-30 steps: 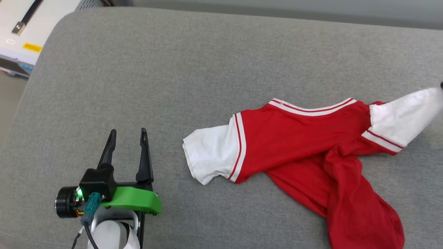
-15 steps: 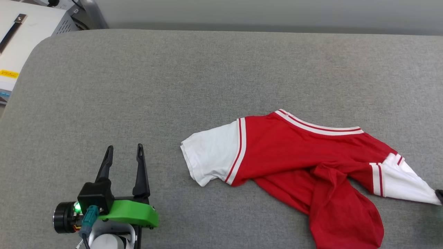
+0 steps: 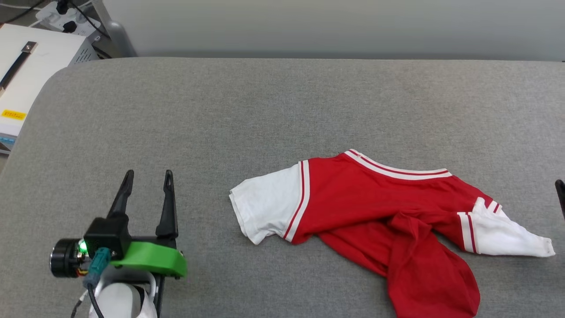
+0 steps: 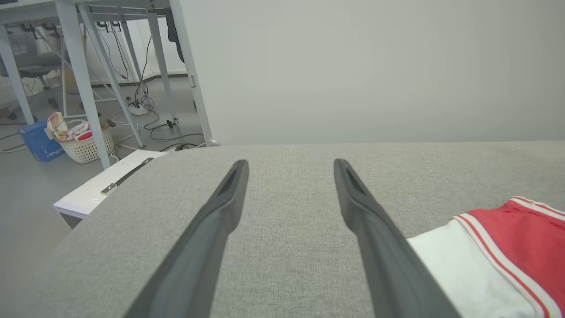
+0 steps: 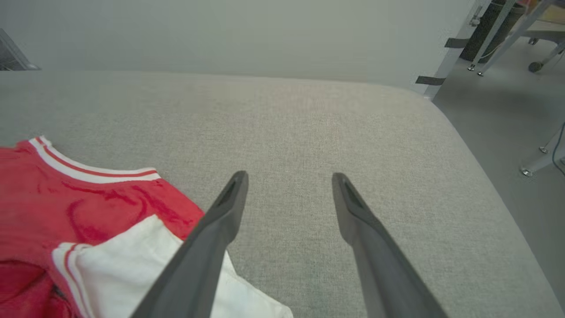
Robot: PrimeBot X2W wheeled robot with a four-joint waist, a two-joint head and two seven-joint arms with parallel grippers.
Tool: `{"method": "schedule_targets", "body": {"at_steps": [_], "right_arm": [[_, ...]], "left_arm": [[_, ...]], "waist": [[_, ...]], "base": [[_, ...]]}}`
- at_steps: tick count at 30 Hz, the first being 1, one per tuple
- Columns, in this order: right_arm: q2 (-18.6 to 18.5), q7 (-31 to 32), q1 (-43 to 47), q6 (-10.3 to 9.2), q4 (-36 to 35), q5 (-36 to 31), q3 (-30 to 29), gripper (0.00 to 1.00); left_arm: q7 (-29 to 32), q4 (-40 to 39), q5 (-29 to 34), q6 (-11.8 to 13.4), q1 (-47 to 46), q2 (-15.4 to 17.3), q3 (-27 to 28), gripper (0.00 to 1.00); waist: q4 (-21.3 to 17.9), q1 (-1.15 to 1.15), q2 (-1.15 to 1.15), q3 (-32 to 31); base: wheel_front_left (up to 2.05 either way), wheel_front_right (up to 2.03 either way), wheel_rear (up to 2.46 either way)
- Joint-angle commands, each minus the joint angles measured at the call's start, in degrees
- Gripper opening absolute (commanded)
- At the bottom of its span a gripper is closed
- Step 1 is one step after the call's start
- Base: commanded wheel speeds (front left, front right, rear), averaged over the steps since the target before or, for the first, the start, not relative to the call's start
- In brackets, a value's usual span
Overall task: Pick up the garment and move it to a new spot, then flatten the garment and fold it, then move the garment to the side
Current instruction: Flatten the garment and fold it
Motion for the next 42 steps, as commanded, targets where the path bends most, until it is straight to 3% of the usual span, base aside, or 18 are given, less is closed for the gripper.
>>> {"method": "schedule_targets", "body": {"at_steps": [1,5,9,13,15,19,23,27,38,39,40,42], "right_arm": [[1.3,-0.9,-0.4,-0.04,-1.7,-1.8,-1.2,1.00],[5.3,-1.2,1.1,-0.04,-7.9,-6.4,-4.8,1.00],[9.5,0.0,2.8,-0.04,-14.0,-11.1,-6.9,1.00],[13.5,2.3,4.3,-0.04,-19.6,-15.1,-7.8,1.00],[15.3,3.9,4.6,-0.04,-22.8,-17.4,-7.8,1.00],[16.5,5.4,4.4,-0.04,-25.1,-18.9,-7.6,1.00],[17.2,6.2,3.4,-0.04,-26.3,-19.7,-7.0,1.00],[17.7,6.5,2.3,-0.04,-26.7,-19.9,-6.5,1.00],[18.1,5.7,-0.1,-0.04,-24.7,-20.2,-4.3,1.00],[18.1,5.5,-0.2,-0.04,-24.4,-20.2,-4.4,1.00],[18.0,5.4,-0.2,-0.04,-24.2,-20.2,-4.5,1.00],[17.9,5.1,0.0,-0.04,-23.8,-20.1,-4.7,1.00]], "left_arm": [[-0.3,0.1,0.2,-0.8,-2.3,1.3,-0.1,1.00],[1.2,2.8,-1.4,-2.6,-7.8,4.9,-2.9,1.00],[8.2,4.5,-6.6,-3.1,-15.6,10.2,-8.7,1.00],[20.1,4.7,-17.7,-3.2,-23.3,16.5,-18.3,1.00],[29.6,5.3,-26.0,-3.2,-28.7,20.6,-24.2,1.00],[43.1,6.9,-35.0,-3.2,-34.0,24.1,-32.7,1.00],[52.5,8.4,-40.8,-3.2,-37.6,26.4,-39.8,1.00],[56.9,10.6,-43.3,-3.2,-40.2,27.5,-46.4,1.00],[57.0,21.0,-46.0,-3.2,-42.5,27.2,-60.4,1.00],[56.1,21.4,-46.6,-3.2,-42.7,27.2,-61.2,0.60],[55.1,21.7,-47.0,-3.2,-42.9,27.1,-61.7,0.00],[52.8,22.0,-47.6,-3.2,-43.7,27.3,-62.7,0.00]], "waist": [[-0.5,0.00,0.00,-0.6],[-0.5,0.00,0.00,-0.5],[-0.8,0.00,0.00,0.1],[-1.3,0.00,0.00,1.3],[-1.8,0.00,0.00,2.5],[-2.6,0.00,0.00,4.0],[-3.7,0.00,0.00,5.9],[-4.7,0.00,0.00,7.8],[-6.9,0.00,0.00,10.6],[-6.8,0.00,0.00,10.6],[-6.7,0.00,0.00,10.5],[-6.5,0.00,0.00,10.2]], "base": [[0.00,0.00,0.00],[0.00,0.00,0.00],[0.00,0.00,0.00],[0.00,0.00,0.00],[0.00,0.00,0.00],[0.00,0.00,0.00],[0.00,0.00,0.00],[0.00,0.00,0.00],[0.00,0.00,0.00],[0.00,0.00,0.00],[0.00,0.00,0.00],[0.00,0.00,0.00]]}}
